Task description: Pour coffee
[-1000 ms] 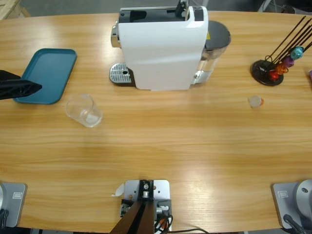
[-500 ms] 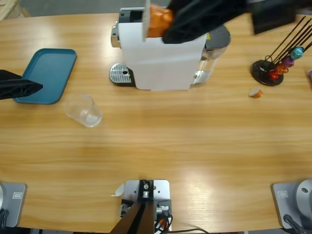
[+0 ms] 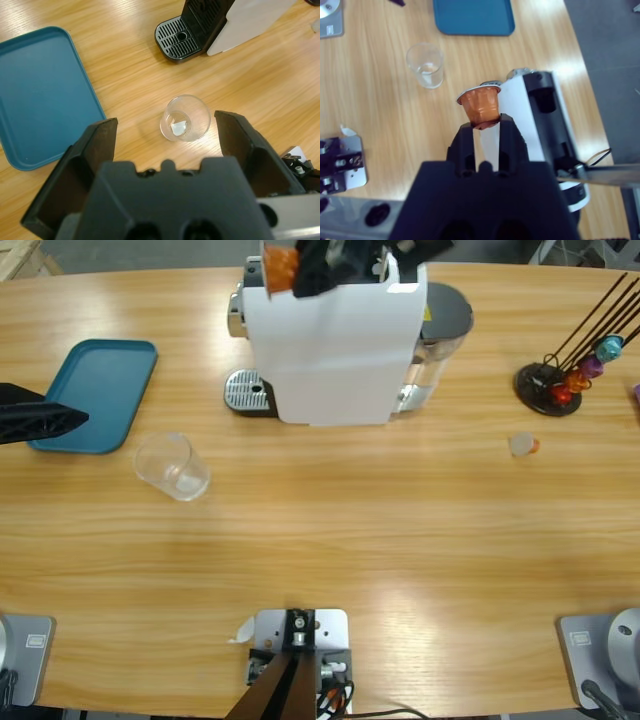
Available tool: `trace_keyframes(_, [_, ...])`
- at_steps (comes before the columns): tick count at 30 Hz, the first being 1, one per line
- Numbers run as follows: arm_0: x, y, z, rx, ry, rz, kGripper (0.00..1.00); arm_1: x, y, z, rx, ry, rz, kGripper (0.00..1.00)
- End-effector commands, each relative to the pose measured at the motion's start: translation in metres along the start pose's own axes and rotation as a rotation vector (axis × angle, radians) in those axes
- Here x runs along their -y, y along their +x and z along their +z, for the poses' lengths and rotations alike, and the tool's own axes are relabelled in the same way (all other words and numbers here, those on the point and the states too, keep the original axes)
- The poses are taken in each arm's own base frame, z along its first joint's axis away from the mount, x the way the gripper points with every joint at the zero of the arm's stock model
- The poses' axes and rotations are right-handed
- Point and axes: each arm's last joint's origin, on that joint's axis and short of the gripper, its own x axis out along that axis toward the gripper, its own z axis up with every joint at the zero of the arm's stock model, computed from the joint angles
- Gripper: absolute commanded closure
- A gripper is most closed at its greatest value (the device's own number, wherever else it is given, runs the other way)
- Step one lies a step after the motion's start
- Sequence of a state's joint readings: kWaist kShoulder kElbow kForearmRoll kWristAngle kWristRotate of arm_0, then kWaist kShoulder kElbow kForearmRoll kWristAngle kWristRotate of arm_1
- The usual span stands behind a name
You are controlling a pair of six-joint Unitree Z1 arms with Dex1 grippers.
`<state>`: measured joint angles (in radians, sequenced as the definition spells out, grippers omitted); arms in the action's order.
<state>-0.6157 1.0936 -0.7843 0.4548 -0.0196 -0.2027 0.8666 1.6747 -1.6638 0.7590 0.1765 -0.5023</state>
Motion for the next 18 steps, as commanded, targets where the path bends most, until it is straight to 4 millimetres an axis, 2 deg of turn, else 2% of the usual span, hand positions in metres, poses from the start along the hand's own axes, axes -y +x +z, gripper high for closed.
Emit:
trace_keyframes(1, [0.000, 0.006, -0.011, -0.036, 0.017, -0.019, 0.170, 0.011, 0.046, 0.009, -0.058, -0.020, 0.016, 1.000])
trace_keyframes(10, [0.000, 0.004, -0.012, -0.030, 0.017, -0.023, 0.170, 0.021, 0.080, 0.014, -0.090, -0.038, 0.011, 1.000])
trace_keyframes(18, [0.000, 0.004, -0.012, -0.033, 0.017, -0.026, 0.170, 0.040, 0.074, 0.006, -0.125, -0.029, -0.073, 1.000])
